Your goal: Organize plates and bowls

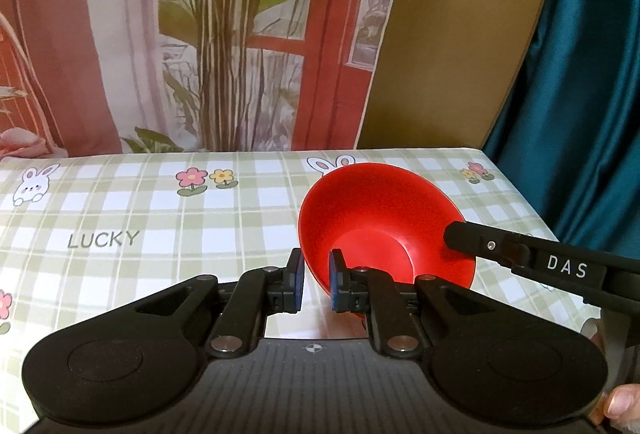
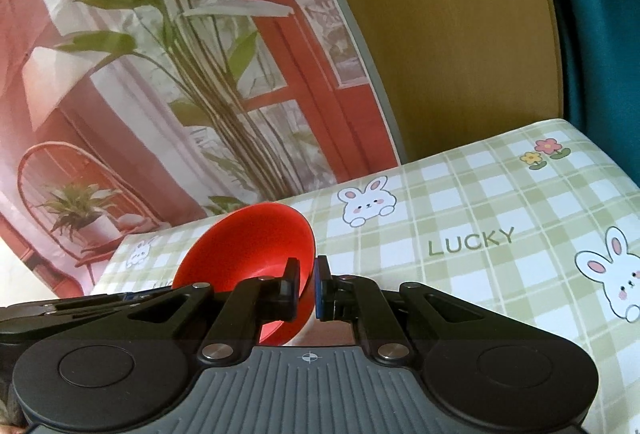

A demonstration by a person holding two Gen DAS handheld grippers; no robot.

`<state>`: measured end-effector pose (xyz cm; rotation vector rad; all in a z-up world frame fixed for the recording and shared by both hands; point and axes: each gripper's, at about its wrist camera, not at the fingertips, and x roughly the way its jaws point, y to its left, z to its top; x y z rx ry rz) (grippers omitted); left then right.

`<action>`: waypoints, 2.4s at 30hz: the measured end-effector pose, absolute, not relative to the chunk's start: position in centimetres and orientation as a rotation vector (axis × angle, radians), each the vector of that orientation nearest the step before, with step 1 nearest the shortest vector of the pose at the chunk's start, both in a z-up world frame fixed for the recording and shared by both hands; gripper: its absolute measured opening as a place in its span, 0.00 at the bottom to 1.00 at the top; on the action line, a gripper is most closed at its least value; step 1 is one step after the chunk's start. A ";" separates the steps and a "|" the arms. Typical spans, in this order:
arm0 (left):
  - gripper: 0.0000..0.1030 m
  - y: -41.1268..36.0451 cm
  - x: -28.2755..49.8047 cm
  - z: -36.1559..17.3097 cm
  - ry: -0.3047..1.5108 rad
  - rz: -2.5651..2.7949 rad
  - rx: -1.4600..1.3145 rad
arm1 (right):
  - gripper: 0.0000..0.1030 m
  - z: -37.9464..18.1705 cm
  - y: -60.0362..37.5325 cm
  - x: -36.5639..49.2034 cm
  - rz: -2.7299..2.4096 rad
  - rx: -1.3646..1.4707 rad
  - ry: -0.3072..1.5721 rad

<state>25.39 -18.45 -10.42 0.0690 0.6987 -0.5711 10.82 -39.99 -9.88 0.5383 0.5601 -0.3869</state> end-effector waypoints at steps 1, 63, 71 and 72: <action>0.14 -18.3 25.0 -10.4 0.698 -0.573 0.068 | 0.07 -9.8 -39.8 10.6 -0.387 0.536 0.560; 0.36 -16.2 18.2 -13.6 0.845 -0.653 0.124 | 0.08 -13.4 -35.8 3.4 -0.404 0.566 0.636; 0.38 -15.4 19.1 -13.4 0.834 -0.623 0.081 | 0.09 -13.5 -36.0 3.2 -0.414 0.570 0.633; 0.38 -15.3 19.3 -13.3 0.833 -0.621 0.074 | 0.09 -13.5 -36.0 3.2 -0.417 0.571 0.635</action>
